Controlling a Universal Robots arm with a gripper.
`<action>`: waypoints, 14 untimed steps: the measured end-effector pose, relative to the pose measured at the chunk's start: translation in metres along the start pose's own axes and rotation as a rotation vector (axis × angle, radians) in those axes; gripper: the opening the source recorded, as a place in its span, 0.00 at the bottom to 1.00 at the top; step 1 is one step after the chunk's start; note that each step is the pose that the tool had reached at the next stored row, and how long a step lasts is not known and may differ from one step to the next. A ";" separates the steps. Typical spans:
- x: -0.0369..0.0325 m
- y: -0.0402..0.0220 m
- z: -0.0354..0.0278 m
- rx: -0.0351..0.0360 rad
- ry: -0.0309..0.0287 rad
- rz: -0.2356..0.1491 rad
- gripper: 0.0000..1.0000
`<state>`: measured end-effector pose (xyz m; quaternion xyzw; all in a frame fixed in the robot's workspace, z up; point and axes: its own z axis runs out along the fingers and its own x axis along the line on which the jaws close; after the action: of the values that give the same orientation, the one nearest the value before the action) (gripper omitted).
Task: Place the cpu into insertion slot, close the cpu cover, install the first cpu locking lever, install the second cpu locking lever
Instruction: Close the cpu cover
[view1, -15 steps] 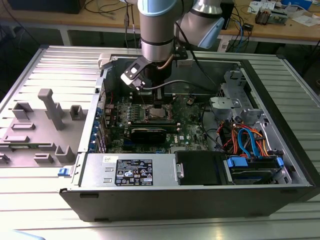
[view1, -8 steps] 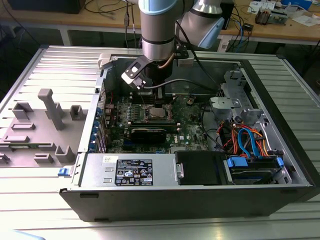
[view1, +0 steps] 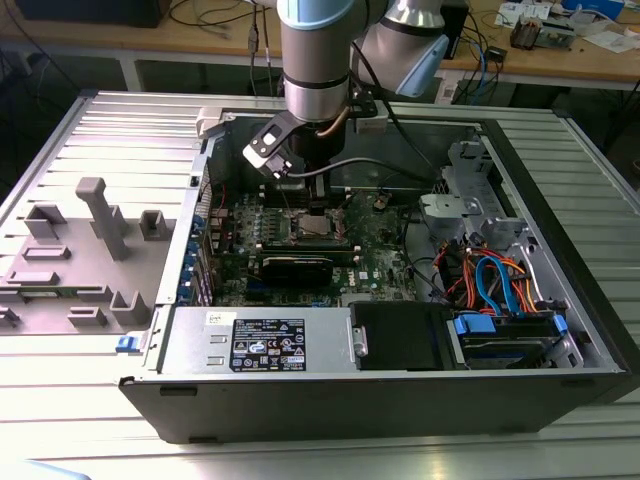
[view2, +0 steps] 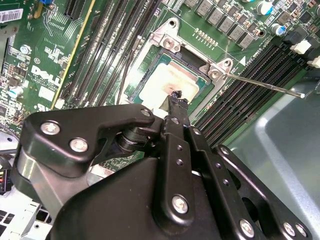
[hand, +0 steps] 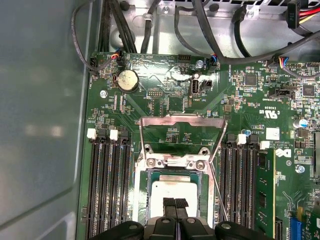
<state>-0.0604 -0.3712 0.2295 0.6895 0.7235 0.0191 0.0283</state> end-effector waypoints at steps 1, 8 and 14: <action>0.0000 0.0000 0.0000 0.0000 0.0000 0.000 0.11; -0.0002 0.0010 -0.0146 0.0000 -0.0001 0.000 0.11; -0.0005 0.0024 -0.0348 -0.0001 0.0017 0.000 0.11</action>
<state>-0.0603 -0.3712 0.2645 0.6895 0.7235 0.0197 0.0277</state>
